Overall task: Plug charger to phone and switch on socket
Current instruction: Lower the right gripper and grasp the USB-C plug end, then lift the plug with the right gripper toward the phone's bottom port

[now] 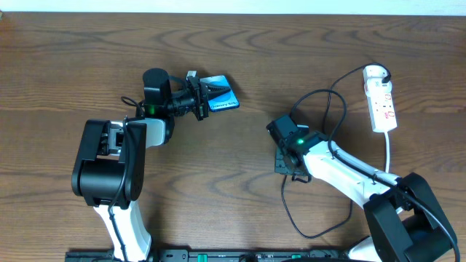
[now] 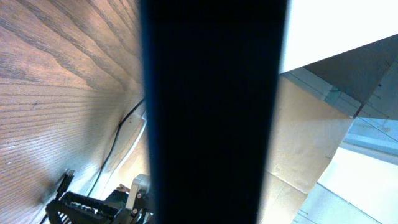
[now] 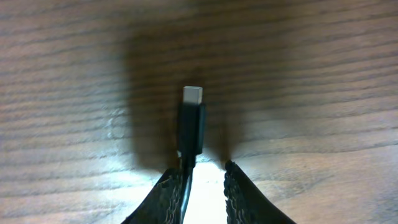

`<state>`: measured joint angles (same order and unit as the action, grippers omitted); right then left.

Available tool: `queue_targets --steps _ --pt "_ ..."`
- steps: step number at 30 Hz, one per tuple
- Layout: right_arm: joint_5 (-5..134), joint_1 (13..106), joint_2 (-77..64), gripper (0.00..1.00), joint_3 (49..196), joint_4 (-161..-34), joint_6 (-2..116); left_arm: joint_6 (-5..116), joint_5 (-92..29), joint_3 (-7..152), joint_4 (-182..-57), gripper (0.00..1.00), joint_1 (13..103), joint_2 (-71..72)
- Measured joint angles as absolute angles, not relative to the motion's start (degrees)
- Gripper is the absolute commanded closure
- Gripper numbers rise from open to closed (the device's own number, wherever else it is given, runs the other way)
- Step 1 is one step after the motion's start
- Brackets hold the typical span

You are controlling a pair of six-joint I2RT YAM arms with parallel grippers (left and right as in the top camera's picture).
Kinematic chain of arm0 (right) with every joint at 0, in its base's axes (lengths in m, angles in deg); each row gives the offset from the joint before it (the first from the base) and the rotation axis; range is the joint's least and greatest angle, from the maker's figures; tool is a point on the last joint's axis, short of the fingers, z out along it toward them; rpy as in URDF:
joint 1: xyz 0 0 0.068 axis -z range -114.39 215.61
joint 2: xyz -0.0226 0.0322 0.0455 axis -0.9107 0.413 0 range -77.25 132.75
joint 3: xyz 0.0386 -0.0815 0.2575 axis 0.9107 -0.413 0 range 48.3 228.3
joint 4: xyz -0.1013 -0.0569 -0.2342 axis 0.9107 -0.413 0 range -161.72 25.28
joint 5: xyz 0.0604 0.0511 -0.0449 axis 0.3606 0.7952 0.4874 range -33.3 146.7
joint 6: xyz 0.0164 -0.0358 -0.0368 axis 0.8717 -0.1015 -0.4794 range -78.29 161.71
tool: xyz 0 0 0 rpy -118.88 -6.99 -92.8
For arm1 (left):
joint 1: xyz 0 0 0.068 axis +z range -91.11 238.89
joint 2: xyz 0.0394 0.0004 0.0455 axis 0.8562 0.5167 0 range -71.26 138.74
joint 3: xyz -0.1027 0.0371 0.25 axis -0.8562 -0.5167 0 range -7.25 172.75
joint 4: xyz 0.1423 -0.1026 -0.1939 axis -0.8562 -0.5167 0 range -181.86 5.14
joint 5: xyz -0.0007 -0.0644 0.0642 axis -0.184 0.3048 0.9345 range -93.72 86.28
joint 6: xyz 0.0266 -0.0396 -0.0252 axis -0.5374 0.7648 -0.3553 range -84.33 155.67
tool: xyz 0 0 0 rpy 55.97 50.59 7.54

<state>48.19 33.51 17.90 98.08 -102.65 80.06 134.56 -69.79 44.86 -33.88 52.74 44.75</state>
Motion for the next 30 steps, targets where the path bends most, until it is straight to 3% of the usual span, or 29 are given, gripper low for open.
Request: queue_targets --steps 9,16,30 --pt "48.97 34.32 19.65 0.83 98.75 -102.5 78.95 134.54 -69.79 44.86 -33.88 0.93 52.74 44.75" --pt "49.83 34.3 20.87 0.99 100.06 -102.61 78.11 134.54 -69.79 44.86 -33.88 0.93 52.74 44.75" --pt "51.92 34.32 22.75 0.99 104.28 -107.04 71.99 132.75 -69.79 44.86 -33.88 0.92 52.74 44.75"
